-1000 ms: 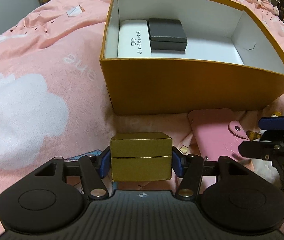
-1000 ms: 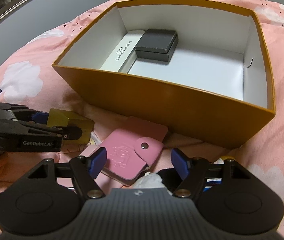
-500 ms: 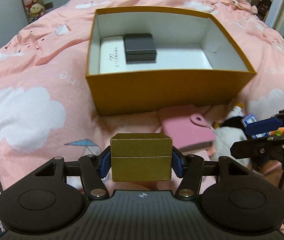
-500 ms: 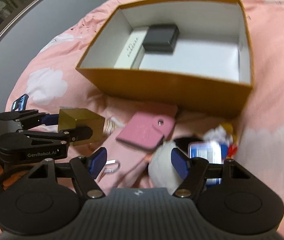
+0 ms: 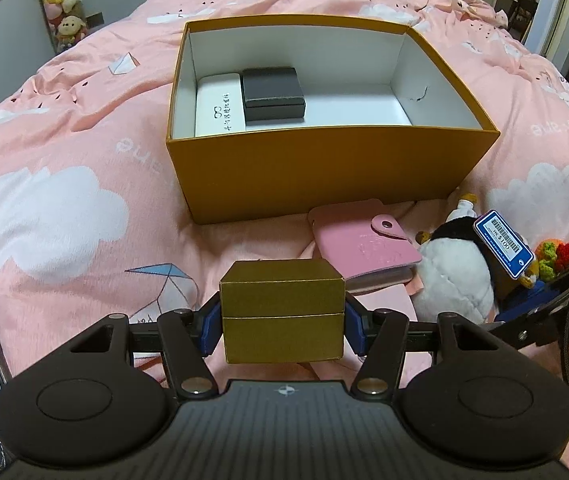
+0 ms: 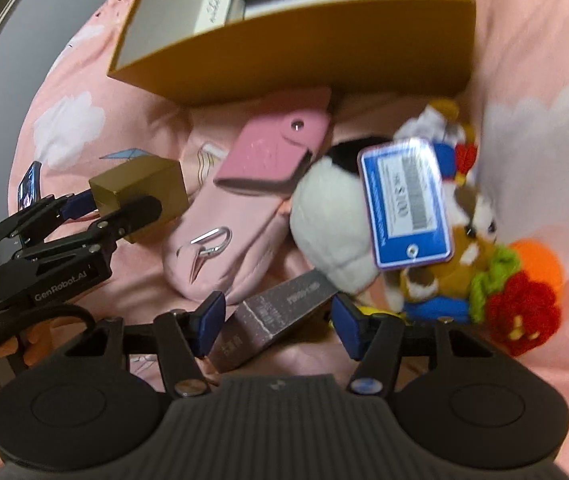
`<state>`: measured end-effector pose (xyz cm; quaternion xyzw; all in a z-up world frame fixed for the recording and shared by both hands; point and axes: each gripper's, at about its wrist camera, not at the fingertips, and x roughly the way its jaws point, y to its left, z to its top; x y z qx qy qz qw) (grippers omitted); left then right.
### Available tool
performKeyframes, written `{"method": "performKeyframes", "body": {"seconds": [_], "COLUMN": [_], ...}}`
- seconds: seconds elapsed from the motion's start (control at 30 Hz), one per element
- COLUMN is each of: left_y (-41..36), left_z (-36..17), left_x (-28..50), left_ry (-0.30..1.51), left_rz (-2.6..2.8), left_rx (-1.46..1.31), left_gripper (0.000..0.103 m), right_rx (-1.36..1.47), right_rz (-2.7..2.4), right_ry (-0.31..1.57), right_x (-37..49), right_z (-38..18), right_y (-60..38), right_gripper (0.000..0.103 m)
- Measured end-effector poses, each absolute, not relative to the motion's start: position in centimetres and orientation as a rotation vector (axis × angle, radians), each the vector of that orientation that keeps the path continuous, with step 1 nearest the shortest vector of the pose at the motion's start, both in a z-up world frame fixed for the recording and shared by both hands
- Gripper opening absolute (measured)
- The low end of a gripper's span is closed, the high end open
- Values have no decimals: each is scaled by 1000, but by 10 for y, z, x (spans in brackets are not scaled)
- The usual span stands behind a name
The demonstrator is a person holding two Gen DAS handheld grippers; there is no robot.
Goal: Organize objects
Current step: 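Grasp and lift the small gold box with the left tool, then grasp the dark brown card box with the right tool while the left tool holds the gold box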
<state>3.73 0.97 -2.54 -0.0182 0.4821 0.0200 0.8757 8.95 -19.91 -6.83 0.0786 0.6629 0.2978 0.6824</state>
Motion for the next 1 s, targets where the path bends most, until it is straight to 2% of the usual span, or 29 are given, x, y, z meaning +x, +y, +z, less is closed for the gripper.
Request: {"method": "performKeyframes", "body": {"seconds": [0.2,0.67,1.0], "left_y": [13,18,21], "left_z": [-25,-9,23], "left_x": [33,25,29], "left_ry": [1002,938,876], "left_rz": [39,52,-21], "left_rx": [-58,-67,-112], "left_gripper": [67,67,67], "right_rx": [278,201,230], "right_rz": [680,715,746], "right_ry": [1583,1393,1210], "right_x": [89,71,80], "right_z": [-85,-29,23], "right_y": [-201,-215,-224], "right_gripper": [48,27,25]}}
